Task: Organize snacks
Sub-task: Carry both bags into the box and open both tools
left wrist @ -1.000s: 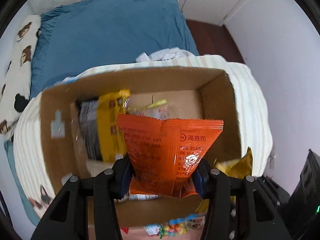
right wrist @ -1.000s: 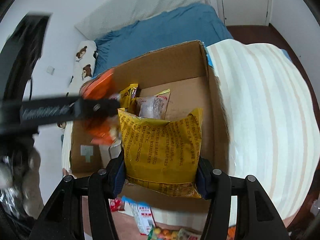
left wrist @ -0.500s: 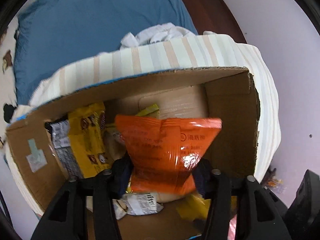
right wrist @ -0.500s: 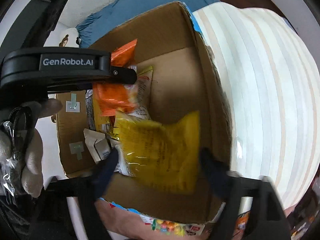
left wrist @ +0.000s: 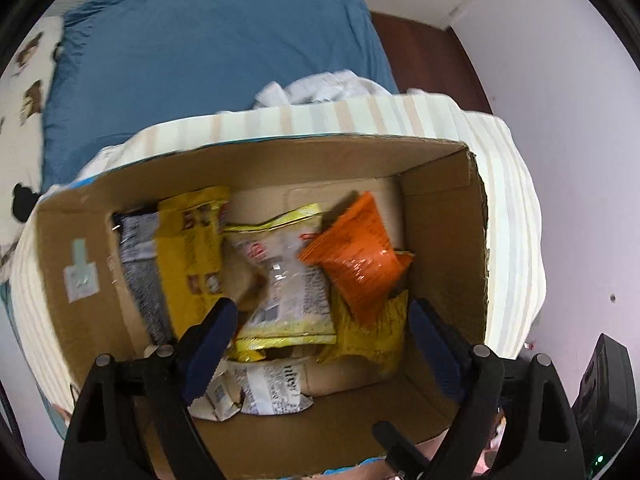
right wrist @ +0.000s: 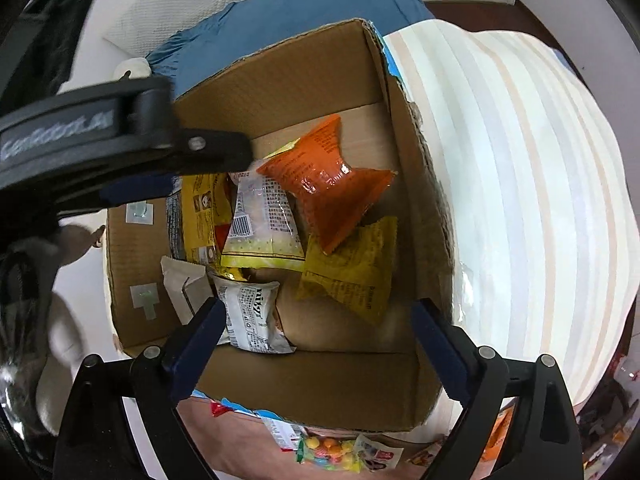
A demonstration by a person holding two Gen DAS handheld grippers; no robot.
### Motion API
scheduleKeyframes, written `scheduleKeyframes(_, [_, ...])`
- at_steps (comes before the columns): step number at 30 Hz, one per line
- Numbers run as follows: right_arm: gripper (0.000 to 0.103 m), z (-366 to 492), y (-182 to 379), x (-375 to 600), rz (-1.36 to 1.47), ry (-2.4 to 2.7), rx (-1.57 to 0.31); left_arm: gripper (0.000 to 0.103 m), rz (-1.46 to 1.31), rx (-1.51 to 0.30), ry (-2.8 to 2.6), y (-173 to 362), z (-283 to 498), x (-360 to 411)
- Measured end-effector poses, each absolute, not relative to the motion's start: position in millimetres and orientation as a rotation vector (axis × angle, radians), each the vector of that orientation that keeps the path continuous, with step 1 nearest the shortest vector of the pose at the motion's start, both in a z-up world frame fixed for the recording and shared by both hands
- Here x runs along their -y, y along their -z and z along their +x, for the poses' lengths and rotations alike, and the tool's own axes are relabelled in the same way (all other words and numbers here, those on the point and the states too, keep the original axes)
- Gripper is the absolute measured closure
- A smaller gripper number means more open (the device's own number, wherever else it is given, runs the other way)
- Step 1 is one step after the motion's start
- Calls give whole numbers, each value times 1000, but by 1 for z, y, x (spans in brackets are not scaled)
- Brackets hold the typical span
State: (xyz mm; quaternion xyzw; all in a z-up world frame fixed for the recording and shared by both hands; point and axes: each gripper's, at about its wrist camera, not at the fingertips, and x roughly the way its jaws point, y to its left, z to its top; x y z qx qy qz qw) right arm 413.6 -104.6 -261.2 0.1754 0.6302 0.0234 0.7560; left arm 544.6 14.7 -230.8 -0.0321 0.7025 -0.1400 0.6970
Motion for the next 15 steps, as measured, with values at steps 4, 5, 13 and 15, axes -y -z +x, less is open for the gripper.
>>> scheduleKeyframes(4, [7, 404, 252, 102, 350, -37, -1346, 15, -58, -1462, 248, 211, 525, -33])
scheduleKeyframes(5, [7, 402, 250, 100, 341, -36, -1340, 15, -55, -1444, 239, 208, 521, -37])
scheduleKeyframes(13, [7, 376, 226, 84, 254, -23, -1260, 15, -62, -1308, 197, 178, 470, -71])
scheduleKeyframes(15, [7, 369, 221, 76, 230, -19, -1237, 15, -54, -1269, 180, 171, 456, -80])
